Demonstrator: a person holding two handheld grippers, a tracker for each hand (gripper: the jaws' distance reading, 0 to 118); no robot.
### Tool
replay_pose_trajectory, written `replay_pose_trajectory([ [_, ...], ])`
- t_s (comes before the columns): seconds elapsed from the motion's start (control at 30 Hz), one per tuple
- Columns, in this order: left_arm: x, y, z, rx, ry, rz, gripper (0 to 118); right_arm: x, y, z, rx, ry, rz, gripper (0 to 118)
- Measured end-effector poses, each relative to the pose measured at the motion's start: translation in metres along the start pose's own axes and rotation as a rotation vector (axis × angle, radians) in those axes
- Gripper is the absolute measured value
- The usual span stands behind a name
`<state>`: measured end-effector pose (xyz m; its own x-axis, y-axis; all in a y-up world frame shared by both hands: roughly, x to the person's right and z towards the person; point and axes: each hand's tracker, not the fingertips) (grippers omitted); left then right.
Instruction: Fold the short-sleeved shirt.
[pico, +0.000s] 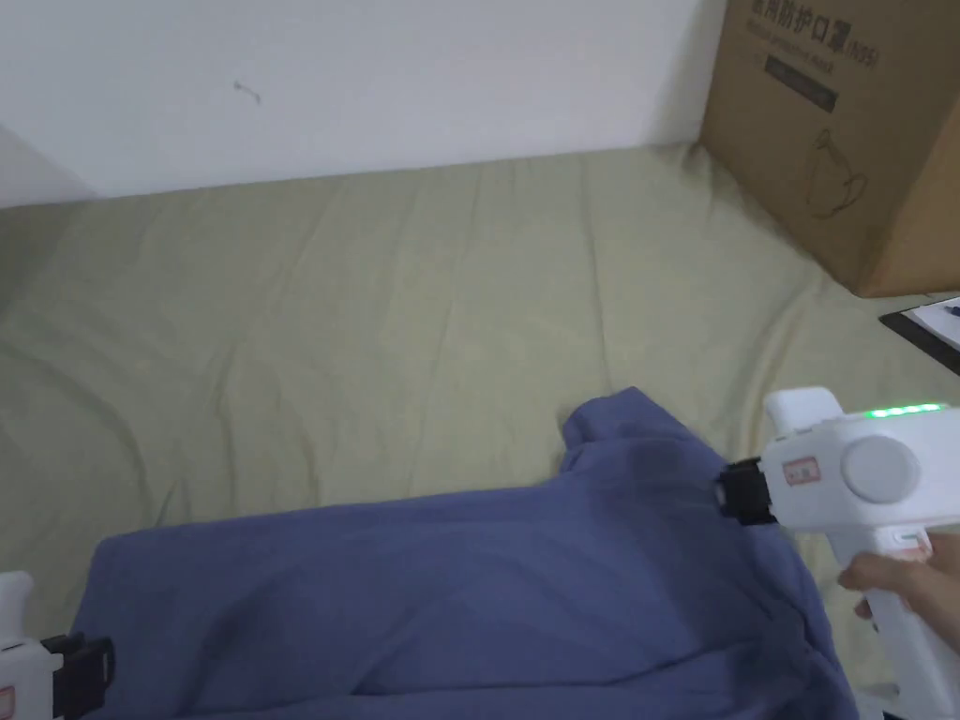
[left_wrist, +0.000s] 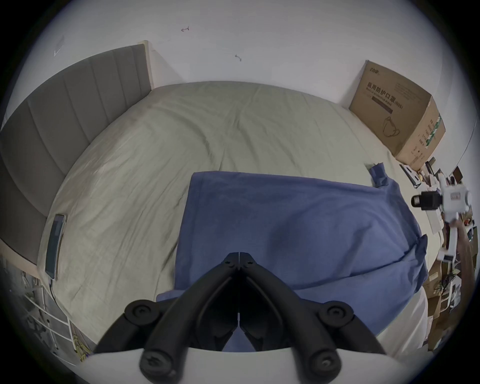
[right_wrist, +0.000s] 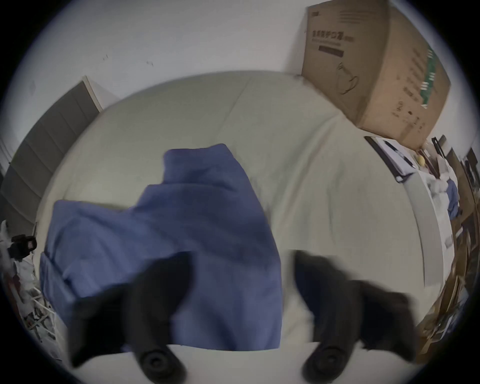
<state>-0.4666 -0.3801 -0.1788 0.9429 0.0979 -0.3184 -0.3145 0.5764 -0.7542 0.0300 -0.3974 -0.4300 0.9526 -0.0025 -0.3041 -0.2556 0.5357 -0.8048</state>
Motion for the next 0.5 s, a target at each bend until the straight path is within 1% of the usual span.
replay_pose_trajectory([
  [0.03,-0.001,0.002,-0.005,-0.012,0.003,-0.003,0,0.003,0.010,-0.019,-0.033,0.007,0.006,106],
  [0.07,-0.002,0.002,-0.009,-0.023,0.006,0.000,0,0.006,0.017,-0.033,-0.041,0.015,-0.009,103],
  [0.1,-0.002,0.002,-0.013,-0.030,0.007,0.002,0,0.010,0.023,-0.045,-0.059,0.020,-0.020,95],
  [0.17,-0.004,0.003,-0.021,-0.049,0.006,0.006,0,0.010,0.031,-0.065,-0.148,-0.045,-0.040,86],
  [0.2,-0.005,0.002,-0.024,-0.055,0.006,0.007,0,0.010,0.032,-0.073,-0.153,-0.041,-0.019,76],
  [0.23,-0.006,0.002,-0.028,-0.061,0.007,0.008,0,0.012,0.032,-0.081,-0.147,-0.019,-0.008,76],
  [0.27,-0.007,0.002,-0.032,-0.071,0.014,0.011,0,0.010,0.031,-0.084,-0.170,0.011,-0.017,74],
  [0.3,-0.007,0.004,-0.034,-0.077,0.020,0.012,0,0.009,0.031,-0.085,-0.171,-0.008,-0.022,57],
  [0.33,-0.008,0.004,-0.036,-0.079,0.022,0.009,0,0.007,0.032,-0.078,-0.165,-0.012,-0.019,31],
  [0.37,-0.008,0.005,-0.037,-0.082,0.025,0.007,0,0.004,0.033,-0.069,-0.130,-0.023,0.008,0],
  [0.4,-0.009,0.006,-0.038,-0.085,0.027,0.004,0,0.003,0.033,-0.063,-0.104,-0.026,0.043,0],
  [0.43,-0.009,0.009,-0.039,-0.087,0.028,-0.003,0,0.002,0.035,-0.060,-0.112,-0.008,0.043,0],
  [0.47,-0.010,0.012,-0.039,-0.086,0.034,-0.004,8,0.001,0.036,-0.060,-0.125,-0.005,0.035,0],
  [0.5,-0.012,0.015,-0.040,-0.082,0.042,-0.002,39,-0.001,0.037,-0.061,-0.134,-0.003,0.048,0],
])
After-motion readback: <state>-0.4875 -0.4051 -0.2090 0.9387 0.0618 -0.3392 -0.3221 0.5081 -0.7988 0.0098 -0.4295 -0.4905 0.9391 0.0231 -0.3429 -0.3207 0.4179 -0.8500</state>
